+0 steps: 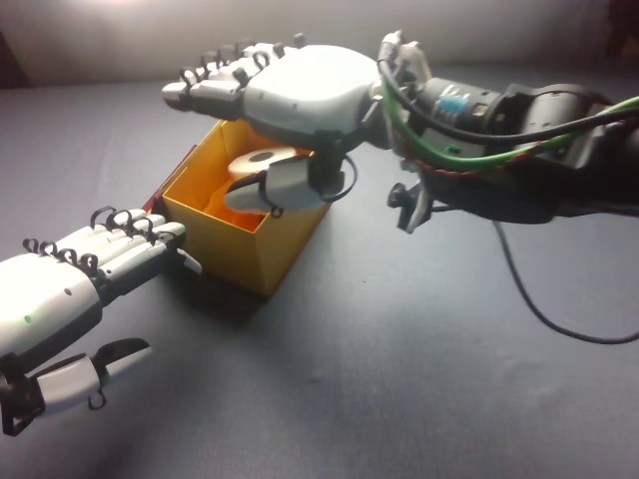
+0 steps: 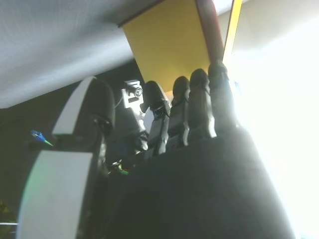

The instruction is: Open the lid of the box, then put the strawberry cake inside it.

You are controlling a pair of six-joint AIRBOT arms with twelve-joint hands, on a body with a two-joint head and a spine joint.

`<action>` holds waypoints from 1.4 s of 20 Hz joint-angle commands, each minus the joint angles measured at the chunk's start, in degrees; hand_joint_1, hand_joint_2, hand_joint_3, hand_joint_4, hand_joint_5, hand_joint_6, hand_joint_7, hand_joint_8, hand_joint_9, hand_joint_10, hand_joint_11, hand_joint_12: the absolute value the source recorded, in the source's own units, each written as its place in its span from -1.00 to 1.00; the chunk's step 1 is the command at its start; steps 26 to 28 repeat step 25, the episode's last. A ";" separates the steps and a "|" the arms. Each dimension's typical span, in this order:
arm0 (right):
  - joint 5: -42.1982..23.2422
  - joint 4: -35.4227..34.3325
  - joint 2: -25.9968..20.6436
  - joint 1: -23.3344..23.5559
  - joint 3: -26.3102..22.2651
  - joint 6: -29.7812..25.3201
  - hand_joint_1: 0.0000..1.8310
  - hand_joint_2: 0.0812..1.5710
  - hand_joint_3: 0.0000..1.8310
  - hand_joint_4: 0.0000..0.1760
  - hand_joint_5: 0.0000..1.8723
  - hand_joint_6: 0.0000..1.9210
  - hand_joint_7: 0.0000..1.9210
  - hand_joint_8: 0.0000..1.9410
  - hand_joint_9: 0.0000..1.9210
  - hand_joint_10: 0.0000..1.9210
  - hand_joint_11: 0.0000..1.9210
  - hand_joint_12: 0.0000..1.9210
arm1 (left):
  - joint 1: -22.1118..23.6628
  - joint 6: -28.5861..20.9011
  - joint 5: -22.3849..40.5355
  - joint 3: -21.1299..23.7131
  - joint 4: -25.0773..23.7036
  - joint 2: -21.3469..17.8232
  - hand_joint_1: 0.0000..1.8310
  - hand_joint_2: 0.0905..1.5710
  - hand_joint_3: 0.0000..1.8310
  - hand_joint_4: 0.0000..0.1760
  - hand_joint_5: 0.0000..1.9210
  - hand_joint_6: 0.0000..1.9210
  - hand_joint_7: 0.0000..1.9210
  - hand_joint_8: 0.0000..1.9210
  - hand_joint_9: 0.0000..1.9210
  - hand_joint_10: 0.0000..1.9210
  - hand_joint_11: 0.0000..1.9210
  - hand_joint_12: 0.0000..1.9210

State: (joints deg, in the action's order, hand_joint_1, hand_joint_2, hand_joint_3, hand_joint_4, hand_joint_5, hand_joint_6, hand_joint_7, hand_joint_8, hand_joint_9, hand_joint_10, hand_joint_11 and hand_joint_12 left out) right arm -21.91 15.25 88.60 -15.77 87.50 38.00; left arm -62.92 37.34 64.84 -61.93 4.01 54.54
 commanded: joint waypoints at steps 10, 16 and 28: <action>-19.48 2.62 -17.76 -1.20 -14.06 -0.21 -0.61 0.54 -0.99 -0.46 -1.00 -1.00 -1.00 -1.00 -1.00 -1.00 -1.00 -1.00 | -0.36 0.46 11.46 1.83 2.35 -1.37 -0.30 0.78 -1.00 0.21 -0.94 -0.99 -1.00 -1.00 -1.00 -1.00 -1.00 -1.00; -31.45 0.90 -29.20 -9.62 -22.18 -0.21 -0.79 0.62 -0.98 -0.65 -1.00 -1.00 -1.00 -1.00 -1.00 -1.00 -0.99 -0.99 | -2.00 1.65 17.37 3.44 4.06 -2.95 -0.49 0.76 -1.00 0.66 -1.00 -1.00 -1.00 -1.00 -1.00 -1.00 -1.00 -1.00; -52.14 -12.51 -41.98 -29.86 -32.67 5.59 -0.60 0.55 -1.00 -0.35 -1.00 -1.00 -1.00 -1.00 -1.00 -1.00 -1.00 -1.00 | -2.32 3.39 26.58 4.68 5.51 -4.74 -0.52 0.73 -1.00 -0.11 -1.00 -1.00 -1.00 -1.00 -1.00 -1.00 -1.00 -1.00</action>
